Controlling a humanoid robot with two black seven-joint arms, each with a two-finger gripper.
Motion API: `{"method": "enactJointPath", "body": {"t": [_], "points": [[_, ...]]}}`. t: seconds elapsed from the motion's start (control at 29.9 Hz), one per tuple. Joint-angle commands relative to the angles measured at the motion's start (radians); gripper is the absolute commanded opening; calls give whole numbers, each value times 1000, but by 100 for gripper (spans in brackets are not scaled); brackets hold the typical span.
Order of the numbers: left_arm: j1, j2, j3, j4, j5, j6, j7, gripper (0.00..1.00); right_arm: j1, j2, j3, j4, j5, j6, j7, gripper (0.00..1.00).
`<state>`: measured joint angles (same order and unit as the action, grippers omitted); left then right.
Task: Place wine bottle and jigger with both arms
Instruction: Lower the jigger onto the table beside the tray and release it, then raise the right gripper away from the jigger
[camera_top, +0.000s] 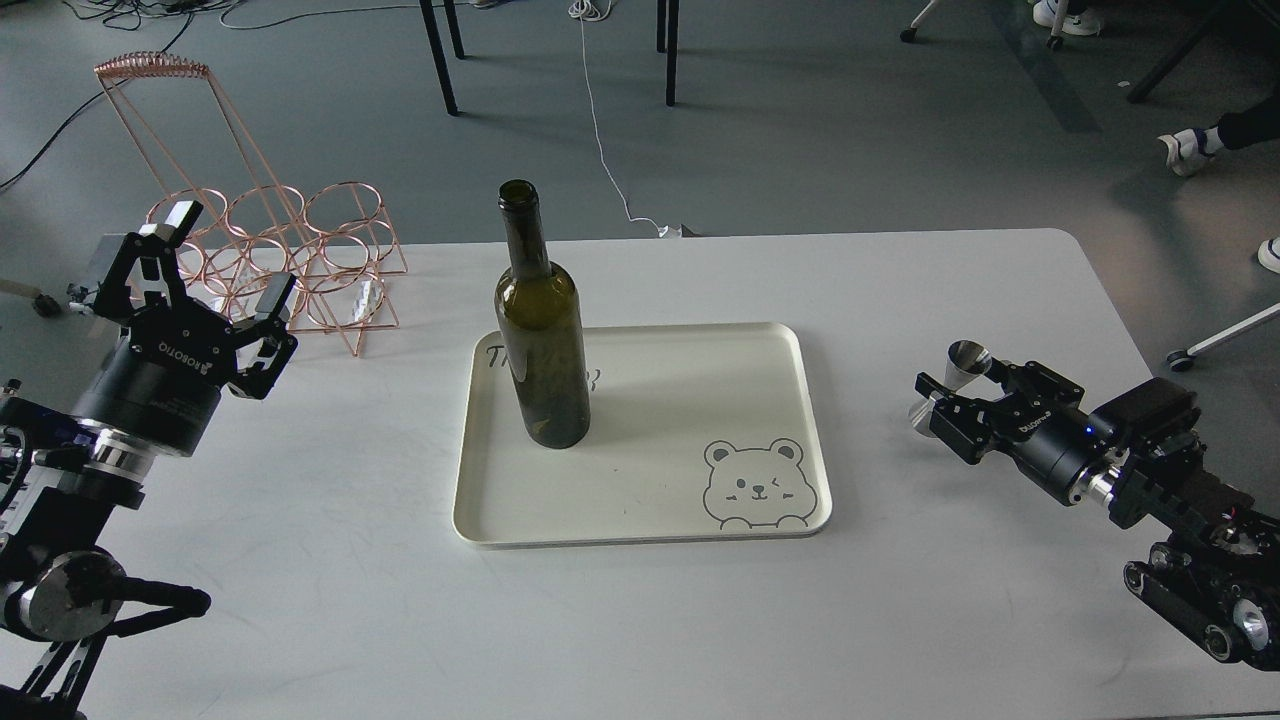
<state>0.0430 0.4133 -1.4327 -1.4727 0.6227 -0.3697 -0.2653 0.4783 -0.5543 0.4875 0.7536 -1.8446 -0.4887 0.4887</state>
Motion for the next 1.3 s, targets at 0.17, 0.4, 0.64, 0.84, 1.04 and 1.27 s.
{"method": "enactJointPath", "body": {"t": [0.17, 0.4, 0.64, 0.84, 1.04, 1.27], "points": [[2, -1, 0, 0, 0, -2, 0, 98, -64, -249, -111, 197, 2, 0, 0, 97], [0, 5, 0, 0, 2, -6, -2, 98, -66, -452, -217, 475, 207, 0, 0, 98], [0, 18, -2, 0, 2, -35, -3, 98, 20, -449, -178, 829, 706, 0, 0, 99], [2, 28, -2, -12, 5, -34, -3, 98, 201, -189, -133, 790, 1071, 0, 0, 99], [2, 41, -9, -35, 40, -25, -23, 98, 293, 11, -124, 678, 1372, 0, 0, 99], [18, 113, -15, -101, 231, -23, -179, 98, 263, 128, -76, 468, 1513, 258, 0, 99]]}}
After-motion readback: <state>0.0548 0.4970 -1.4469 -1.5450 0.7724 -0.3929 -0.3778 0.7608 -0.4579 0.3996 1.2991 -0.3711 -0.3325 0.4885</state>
